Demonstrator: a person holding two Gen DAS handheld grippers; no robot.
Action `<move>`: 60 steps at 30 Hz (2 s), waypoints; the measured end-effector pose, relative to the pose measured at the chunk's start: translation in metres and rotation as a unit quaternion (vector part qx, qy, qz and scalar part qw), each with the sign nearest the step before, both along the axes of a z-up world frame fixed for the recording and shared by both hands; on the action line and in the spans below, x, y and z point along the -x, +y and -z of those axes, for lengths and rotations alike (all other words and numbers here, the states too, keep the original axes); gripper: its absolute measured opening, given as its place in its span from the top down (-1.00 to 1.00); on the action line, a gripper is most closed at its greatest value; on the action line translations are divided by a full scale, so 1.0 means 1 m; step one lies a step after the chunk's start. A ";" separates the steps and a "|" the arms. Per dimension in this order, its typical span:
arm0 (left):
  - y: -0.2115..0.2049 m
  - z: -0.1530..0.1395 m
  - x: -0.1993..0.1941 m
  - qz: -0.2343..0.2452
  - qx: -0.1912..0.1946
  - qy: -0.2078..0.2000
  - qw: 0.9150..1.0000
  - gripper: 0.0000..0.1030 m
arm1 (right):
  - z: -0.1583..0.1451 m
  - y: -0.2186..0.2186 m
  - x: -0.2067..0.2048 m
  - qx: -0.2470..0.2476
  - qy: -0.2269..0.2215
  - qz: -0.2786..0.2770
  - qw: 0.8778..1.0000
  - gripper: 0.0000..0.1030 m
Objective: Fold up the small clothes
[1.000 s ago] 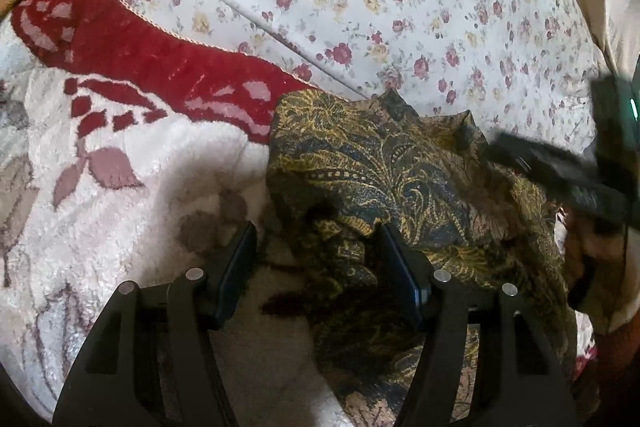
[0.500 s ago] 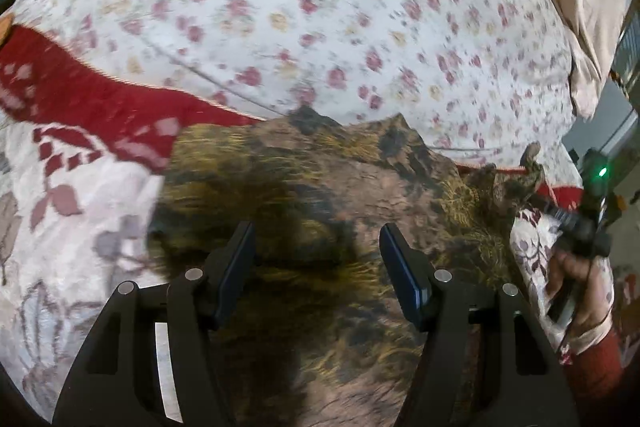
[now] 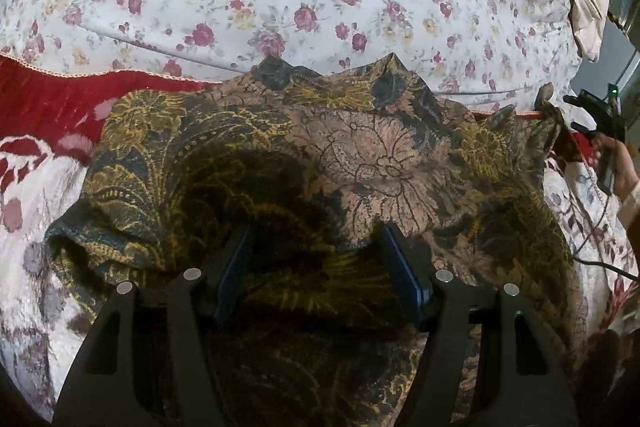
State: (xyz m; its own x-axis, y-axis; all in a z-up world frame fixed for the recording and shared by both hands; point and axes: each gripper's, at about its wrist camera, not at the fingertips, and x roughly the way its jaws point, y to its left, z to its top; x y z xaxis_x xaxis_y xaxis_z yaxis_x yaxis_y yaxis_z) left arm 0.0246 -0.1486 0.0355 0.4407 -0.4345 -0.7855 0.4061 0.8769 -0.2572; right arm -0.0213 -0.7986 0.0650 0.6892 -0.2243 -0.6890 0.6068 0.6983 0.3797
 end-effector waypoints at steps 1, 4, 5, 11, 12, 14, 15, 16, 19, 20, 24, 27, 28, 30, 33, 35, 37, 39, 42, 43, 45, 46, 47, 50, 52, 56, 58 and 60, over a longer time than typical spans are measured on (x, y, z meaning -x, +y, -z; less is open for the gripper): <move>0.001 0.001 0.000 0.001 0.003 0.000 1.000 -0.28 | 0.003 -0.006 -0.005 -0.010 -0.006 -0.002 1.000 -0.45; 0.003 0.002 -0.003 -0.001 0.014 0.004 1.000 -0.28 | 0.011 -0.008 -0.022 -0.018 0.005 -0.017 1.000 -0.38; 0.003 0.002 -0.004 -0.002 0.016 0.005 1.000 -0.28 | 0.013 -0.009 -0.029 -0.019 0.009 -0.031 0.999 -0.30; 0.005 0.002 -0.004 -0.003 0.024 0.007 1.000 -0.28 | 0.005 -0.005 -0.022 -0.006 0.004 -0.050 0.999 0.84; 0.005 0.002 -0.004 -0.004 0.026 0.006 1.000 -0.28 | -0.004 -0.002 -0.012 0.010 -0.006 -0.049 0.999 0.86; 0.008 -0.001 -0.003 -0.005 0.032 0.006 0.999 -0.28 | -0.024 0.002 0.009 0.022 -0.036 -0.049 0.998 0.88; 0.009 -0.002 -0.003 -0.007 0.035 0.006 0.999 -0.28 | -0.037 0.005 0.023 0.028 -0.058 -0.050 0.997 0.88; 0.012 -0.005 -0.002 -0.009 0.037 0.003 0.999 -0.28 | -0.047 0.008 0.032 0.036 -0.070 -0.052 0.996 0.88; 0.021 -0.016 0.001 -0.017 0.054 -0.011 0.998 -0.28 | -0.076 0.017 0.058 0.043 -0.111 -0.068 0.991 0.88; 0.024 -0.020 0.002 -0.017 0.063 -0.015 0.998 -0.28 | -0.085 0.024 0.064 0.041 -0.123 -0.080 0.988 0.88; 0.033 -0.033 0.006 -0.021 0.077 -0.032 0.996 -0.28 | -0.115 0.077 0.065 0.045 -0.142 -0.159 0.976 0.88; 0.041 -0.039 0.008 -0.023 0.096 -0.035 0.994 -0.28 | -0.123 0.135 0.048 0.043 -0.148 -0.235 0.960 0.88; 0.043 -0.041 0.008 -0.023 0.103 -0.038 0.994 -0.28 | -0.123 0.154 0.043 0.040 -0.150 -0.259 0.953 0.88; 0.049 -0.047 0.009 -0.028 0.111 -0.047 0.992 -0.28 | -0.123 0.207 0.028 0.033 -0.153 -0.322 0.934 0.88; 0.057 -0.050 0.008 -0.041 0.117 -0.055 0.991 -0.28 | -0.110 0.291 0.006 0.016 -0.156 -0.403 0.902 0.88; 0.063 -0.047 0.003 -0.050 0.123 -0.050 0.990 -0.28 | -0.094 0.333 -0.005 0.003 -0.157 -0.437 0.885 0.88; 0.069 -0.041 -0.002 -0.063 0.125 -0.039 0.989 -0.28 | -0.073 0.383 -0.017 0.000 -0.154 -0.466 0.871 0.88; 0.073 -0.037 -0.005 -0.072 0.126 -0.030 0.989 -0.28 | -0.040 0.436 -0.024 0.004 -0.133 -0.489 0.862 0.88; 0.079 -0.033 -0.009 -0.081 0.130 -0.017 0.988 -0.28 | 0.017 0.503 -0.033 0.013 -0.029 -0.552 0.833 0.81; 0.081 -0.032 -0.011 -0.085 0.131 -0.012 0.988 -0.28 | 0.031 0.518 -0.034 0.022 0.006 -0.574 0.819 0.78; 0.085 -0.031 -0.011 -0.089 0.137 -0.006 0.986 -0.27 | 0.047 0.534 -0.019 0.059 0.052 -0.609 0.789 0.75; 0.086 -0.030 -0.011 -0.089 0.143 -0.002 0.986 -0.28 | 0.046 0.531 -0.013 0.070 0.051 -0.612 0.786 0.64; 0.086 -0.030 -0.011 -0.088 0.150 0.002 0.985 -0.28 | 0.043 0.522 -0.007 0.070 0.047 -0.611 0.787 0.51; 0.080 -0.031 -0.009 -0.072 0.161 0.016 0.984 -0.28 | 0.027 0.481 0.010 0.047 0.024 -0.574 0.817 -0.17; 0.071 -0.032 -0.005 -0.051 0.161 0.025 0.985 -0.28 | 0.015 0.452 0.018 0.023 0.015 -0.554 0.832 -0.19; 0.048 -0.028 -0.001 -0.036 0.124 0.042 0.991 -0.28 | -0.001 0.387 0.040 0.012 0.007 -0.497 0.867 -0.21; 0.033 -0.022 -0.003 -0.024 0.097 0.056 0.993 -0.28 | -0.006 0.356 0.054 0.004 0.009 -0.472 0.881 -0.21; 0.019 -0.015 -0.005 -0.010 0.080 0.070 0.994 -0.27 | -0.013 0.329 0.068 0.007 0.011 -0.447 0.894 -0.21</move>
State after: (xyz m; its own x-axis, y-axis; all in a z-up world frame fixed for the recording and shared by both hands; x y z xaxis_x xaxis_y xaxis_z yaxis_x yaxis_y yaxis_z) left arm 0.0292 -0.1300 0.0507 0.3412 -0.5518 -0.7610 0.3392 0.8273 -0.4478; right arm -0.0895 -0.4693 0.0777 0.5837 0.4012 -0.7059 -0.1889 0.9127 0.3624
